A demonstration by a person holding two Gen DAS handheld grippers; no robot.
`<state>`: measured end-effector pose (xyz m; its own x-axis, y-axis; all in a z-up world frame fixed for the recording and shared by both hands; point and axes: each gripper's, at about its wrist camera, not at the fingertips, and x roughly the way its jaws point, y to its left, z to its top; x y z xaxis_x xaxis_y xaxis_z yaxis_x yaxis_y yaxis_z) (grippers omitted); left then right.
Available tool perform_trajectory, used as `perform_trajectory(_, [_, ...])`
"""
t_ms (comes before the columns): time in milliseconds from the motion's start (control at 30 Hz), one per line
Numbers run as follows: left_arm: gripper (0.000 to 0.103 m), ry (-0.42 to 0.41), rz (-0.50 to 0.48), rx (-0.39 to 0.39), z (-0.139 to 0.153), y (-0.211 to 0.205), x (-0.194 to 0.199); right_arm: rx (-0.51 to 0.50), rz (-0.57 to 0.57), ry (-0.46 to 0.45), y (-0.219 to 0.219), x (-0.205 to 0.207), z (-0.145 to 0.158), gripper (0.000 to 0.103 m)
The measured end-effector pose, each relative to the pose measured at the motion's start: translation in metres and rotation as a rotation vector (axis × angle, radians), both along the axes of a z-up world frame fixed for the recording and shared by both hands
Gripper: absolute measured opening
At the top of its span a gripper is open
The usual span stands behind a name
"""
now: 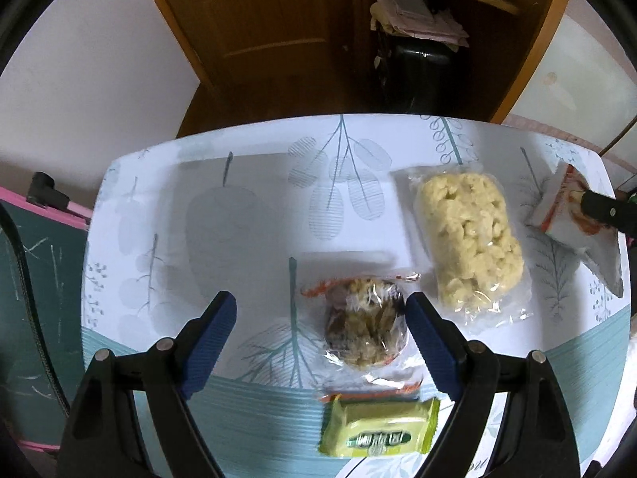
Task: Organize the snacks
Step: 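Move both grippers back over the remaining snacks on the table, then grasp the clear nut bag with left gripper while right grasps the red-white printed bag, then carry both bags over the white tray and open both grippers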
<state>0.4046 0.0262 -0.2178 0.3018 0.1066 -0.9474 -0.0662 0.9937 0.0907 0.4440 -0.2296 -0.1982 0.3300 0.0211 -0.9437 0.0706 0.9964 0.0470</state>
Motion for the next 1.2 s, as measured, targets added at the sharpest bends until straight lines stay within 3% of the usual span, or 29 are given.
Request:
perform_trajectory(200, [0.085, 0.024, -0.002, -0.027, -0.013, 0.0, 0.001, -0.033, 0.005, 0.008, -0.002, -0.002, -0.011, 0.078])
perform_trajectory(367, [0.059, 0.035, 0.003, -0.089, -0.021, 0.006, 0.002, -0.039, 0.0, 0.027, -0.004, -0.002, -0.016, 0.082])
perform_trajectory(433, [0.039, 0.033, 0.001, -0.116, -0.022, 0.008, 0.001, -0.051, 0.007, 0.031, -0.003, -0.001, -0.018, 0.083])
perform_trajectory(533, [0.039, 0.029, -0.003, -0.092, -0.021, 0.006, 0.0, -0.056, 0.001, 0.04, -0.004, -0.004, -0.019, 0.081])
perform_trajectory(633, [0.039, 0.018, 0.006, -0.062, -0.019, 0.008, -0.004, -0.046, 0.02, 0.044, -0.002, -0.009, -0.017, 0.055])
perform_trajectory(733, [0.039, 0.014, 0.025, -0.047, -0.013, 0.012, -0.009, -0.027, 0.036, 0.052, -0.001, -0.017, -0.013, 0.045])
perform_trajectory(933, [0.038, -0.03, 0.022, -0.031, 0.024, 0.02, -0.039, -0.021, 0.059, 0.035, 0.002, -0.047, 0.0, 0.04])
perform_trajectory(1200, [0.038, -0.121, -0.071, -0.03, 0.109, 0.009, -0.097, 0.041, 0.144, -0.1, 0.026, -0.126, 0.079, 0.04])
